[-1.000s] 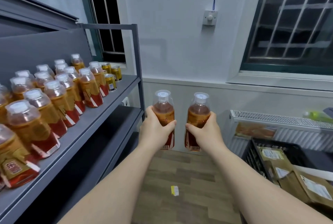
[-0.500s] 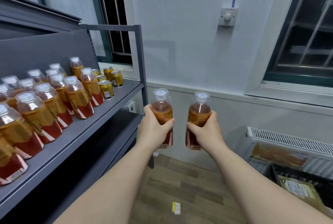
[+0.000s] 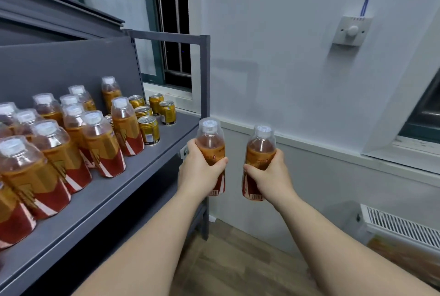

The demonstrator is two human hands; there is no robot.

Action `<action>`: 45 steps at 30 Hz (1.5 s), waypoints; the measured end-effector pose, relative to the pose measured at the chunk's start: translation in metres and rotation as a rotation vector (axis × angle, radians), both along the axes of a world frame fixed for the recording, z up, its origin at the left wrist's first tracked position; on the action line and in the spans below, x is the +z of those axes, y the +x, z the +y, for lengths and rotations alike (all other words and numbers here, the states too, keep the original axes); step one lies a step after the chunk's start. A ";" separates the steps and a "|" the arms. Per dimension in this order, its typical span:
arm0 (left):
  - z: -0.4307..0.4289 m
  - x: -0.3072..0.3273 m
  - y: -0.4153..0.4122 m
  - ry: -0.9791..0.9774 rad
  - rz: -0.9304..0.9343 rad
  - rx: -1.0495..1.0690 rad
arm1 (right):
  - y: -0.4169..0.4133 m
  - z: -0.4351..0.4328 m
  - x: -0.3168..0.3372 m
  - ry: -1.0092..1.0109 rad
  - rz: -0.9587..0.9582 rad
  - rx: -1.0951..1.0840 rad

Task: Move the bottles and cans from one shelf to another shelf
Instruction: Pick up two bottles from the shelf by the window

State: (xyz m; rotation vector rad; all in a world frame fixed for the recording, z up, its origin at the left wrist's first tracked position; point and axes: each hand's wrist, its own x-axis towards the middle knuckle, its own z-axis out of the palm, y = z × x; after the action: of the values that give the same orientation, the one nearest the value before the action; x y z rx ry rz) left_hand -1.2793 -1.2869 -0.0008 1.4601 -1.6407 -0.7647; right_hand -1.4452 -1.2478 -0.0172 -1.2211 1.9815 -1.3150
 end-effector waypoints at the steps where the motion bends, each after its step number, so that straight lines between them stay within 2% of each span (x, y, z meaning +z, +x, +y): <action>1: -0.008 0.001 0.004 0.001 0.001 0.013 | 0.004 -0.012 0.001 -0.001 -0.001 0.019; 5: -0.035 0.006 0.027 -0.020 -0.001 0.075 | 0.026 -0.056 0.001 -0.020 -0.016 0.112; 13: -0.055 0.006 0.094 -0.061 -0.037 0.346 | 0.094 -0.120 0.002 -0.032 -0.035 0.418; 25: -0.013 0.000 0.163 -0.098 -0.058 0.836 | 0.198 -0.152 0.004 -0.046 -0.009 0.924; 35: 0.019 -0.014 0.191 -0.081 -0.019 1.053 | 0.250 -0.142 -0.008 -0.040 -0.050 1.090; 45: 0.011 -0.025 0.200 -0.058 -0.006 1.065 | 0.264 -0.142 -0.010 -0.068 -0.030 1.122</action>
State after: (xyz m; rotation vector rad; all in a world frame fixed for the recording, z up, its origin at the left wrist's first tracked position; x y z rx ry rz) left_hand -1.0793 -1.2761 -0.0262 1.9625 -0.6619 -0.0938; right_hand -1.1811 -1.3902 -0.0272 -1.8819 0.8786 -0.7704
